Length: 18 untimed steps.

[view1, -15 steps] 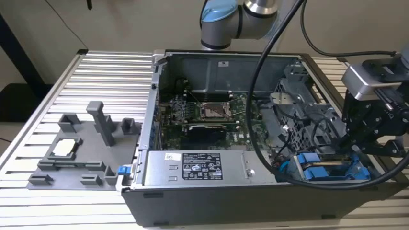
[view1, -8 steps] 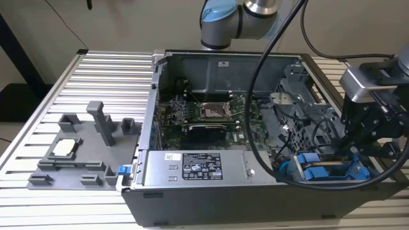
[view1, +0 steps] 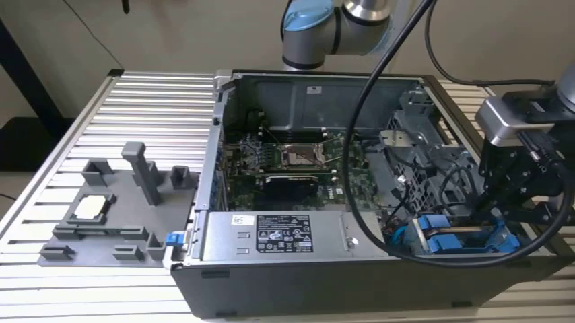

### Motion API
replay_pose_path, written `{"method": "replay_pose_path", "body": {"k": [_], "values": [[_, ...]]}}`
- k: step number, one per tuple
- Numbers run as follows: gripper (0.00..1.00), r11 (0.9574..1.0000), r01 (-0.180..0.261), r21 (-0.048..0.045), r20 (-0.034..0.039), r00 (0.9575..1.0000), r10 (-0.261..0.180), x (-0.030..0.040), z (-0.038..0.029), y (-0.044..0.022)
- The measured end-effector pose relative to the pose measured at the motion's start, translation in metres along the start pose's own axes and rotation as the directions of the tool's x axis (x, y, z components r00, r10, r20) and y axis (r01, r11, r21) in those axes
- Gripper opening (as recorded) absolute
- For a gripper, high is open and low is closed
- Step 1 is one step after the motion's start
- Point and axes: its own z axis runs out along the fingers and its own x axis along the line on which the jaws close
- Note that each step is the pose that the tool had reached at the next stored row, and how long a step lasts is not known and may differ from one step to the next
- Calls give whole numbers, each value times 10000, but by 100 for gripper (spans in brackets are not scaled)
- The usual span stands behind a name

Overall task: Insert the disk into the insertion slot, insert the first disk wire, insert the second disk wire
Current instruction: 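Insert the first disk wire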

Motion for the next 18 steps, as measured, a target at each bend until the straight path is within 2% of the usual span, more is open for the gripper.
{"method": "replay_pose_path", "body": {"k": [5, 12, 18], "values": [[19, 10000, -86, 3, 45, 10000, 86, 1, 11, 0], [19, 10000, -84, 4, 55, 9999, 84, 1, 15, 0], [19, 10000, 94, -8, 64, 9999, -94, 1, 19, 0]]}}
